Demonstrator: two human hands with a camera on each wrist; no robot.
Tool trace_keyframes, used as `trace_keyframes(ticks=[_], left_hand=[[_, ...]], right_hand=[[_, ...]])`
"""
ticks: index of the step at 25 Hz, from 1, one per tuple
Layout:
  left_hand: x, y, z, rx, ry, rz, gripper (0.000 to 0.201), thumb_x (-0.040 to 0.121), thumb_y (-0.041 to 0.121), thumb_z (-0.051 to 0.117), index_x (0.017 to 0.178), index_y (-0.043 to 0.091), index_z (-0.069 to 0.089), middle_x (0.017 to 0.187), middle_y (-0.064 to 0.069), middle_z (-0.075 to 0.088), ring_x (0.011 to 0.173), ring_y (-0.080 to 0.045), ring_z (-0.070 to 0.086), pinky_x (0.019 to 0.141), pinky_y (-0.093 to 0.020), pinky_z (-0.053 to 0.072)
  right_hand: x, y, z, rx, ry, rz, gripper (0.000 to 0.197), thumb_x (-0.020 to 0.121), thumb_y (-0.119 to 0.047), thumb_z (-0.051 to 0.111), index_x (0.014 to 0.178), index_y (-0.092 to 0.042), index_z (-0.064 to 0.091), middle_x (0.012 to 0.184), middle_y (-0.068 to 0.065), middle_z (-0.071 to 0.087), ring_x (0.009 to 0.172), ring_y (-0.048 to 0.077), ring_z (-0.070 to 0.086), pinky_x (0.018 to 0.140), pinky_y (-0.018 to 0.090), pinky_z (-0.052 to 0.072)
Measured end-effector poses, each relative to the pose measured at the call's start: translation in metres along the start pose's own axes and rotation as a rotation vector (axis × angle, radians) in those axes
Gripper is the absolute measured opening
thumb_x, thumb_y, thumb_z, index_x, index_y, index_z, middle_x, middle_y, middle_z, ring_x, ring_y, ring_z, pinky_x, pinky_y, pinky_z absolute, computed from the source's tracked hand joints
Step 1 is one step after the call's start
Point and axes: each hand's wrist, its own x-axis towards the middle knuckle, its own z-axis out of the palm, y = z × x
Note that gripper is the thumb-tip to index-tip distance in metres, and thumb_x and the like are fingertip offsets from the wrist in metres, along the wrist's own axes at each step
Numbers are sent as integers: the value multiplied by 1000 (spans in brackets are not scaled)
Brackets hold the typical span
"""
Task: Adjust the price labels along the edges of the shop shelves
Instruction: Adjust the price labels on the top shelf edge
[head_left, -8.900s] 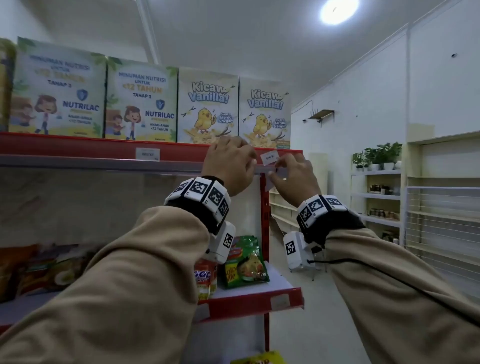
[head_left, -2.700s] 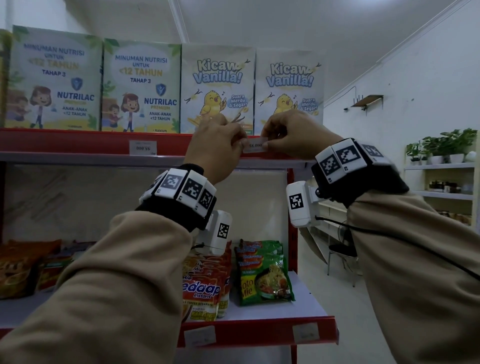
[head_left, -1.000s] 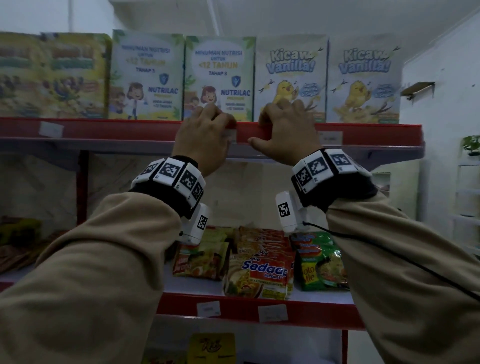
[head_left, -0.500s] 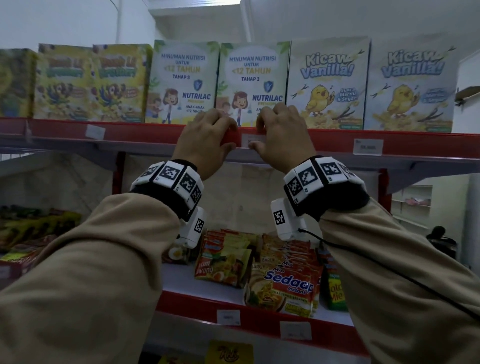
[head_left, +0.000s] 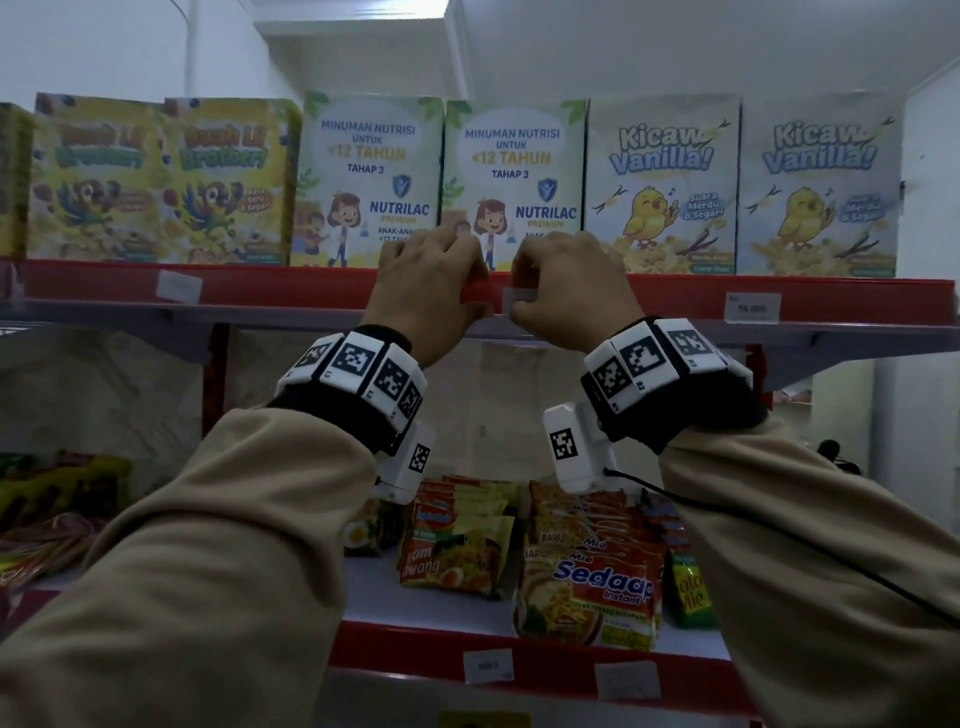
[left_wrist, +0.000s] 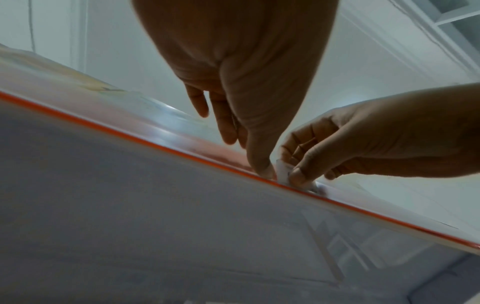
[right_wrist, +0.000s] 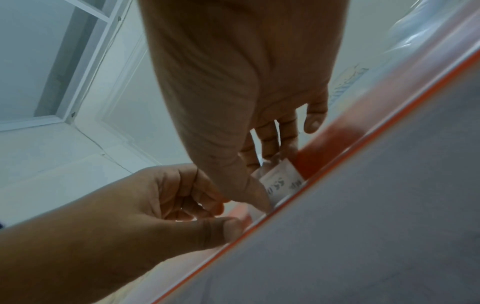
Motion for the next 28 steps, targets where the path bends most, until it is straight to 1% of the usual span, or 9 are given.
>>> trace_keyframes(ticks=[3,6,9,12,14,16,18,21,28], left_hand=[[2,6,0,-85,-12,15,35,76,24,76,102,11,56,108,-8,55,102,-28,47,87,-36,36],[2,0,1,-137,-20,5,35,76,24,76,102,13,56,109,-7,54,103,-27,46,87,-37,38],[2,-1,1,-174,-28,0,33,77,26,76,102,15,56,109,-6,54,104,-27,47,91,-40,40],[3,-2,3,-182,-36,-17,30,81,32,71,102,17,57,111,-5,54,107,-26,46,93,-40,40],[3,-3,5,-247,14,-9,25,91,38,58,98,14,58,103,-5,53,103,-24,46,88,-38,40],[2,-5,6,-354,48,-11,39,100,40,37,91,8,58,91,-7,52,95,-27,48,82,-39,40],[2,-6,7,-405,65,-21,47,101,42,30,83,7,55,84,-7,49,88,-26,47,77,-38,39],[1,-6,8,-432,79,-46,40,98,47,38,80,16,54,85,-2,48,88,-22,46,78,-37,38],[1,-8,3,-529,57,-46,28,95,36,53,101,14,67,96,-3,58,97,-25,52,88,-43,44]], right_hand=[[8,4,-12,71,-92,27,12,80,-32,65,90,-26,64,98,-3,63,100,19,55,94,43,44],[17,1,-22,104,-211,31,12,83,-27,68,92,-19,69,93,0,64,90,15,57,78,27,44],[20,3,-27,183,-83,64,14,83,-27,69,93,-17,68,90,-3,62,86,11,56,73,24,41],[17,2,-26,431,176,128,11,82,-23,71,89,-15,67,88,5,71,81,13,65,78,30,54],[12,-2,-22,577,280,163,10,80,-20,71,88,-15,67,84,8,71,80,16,68,79,35,57],[7,-8,-16,735,295,185,10,80,-13,72,89,-13,67,85,10,71,81,18,69,78,37,58],[2,-13,-11,925,302,221,12,79,-5,72,88,-10,65,87,12,69,81,18,67,79,35,58],[-3,-22,-6,1132,332,281,15,78,0,73,84,-9,62,85,11,66,79,17,63,76,29,56],[-7,-26,-6,1184,323,283,21,80,1,70,98,-3,59,92,17,64,85,25,62,80,38,54]])
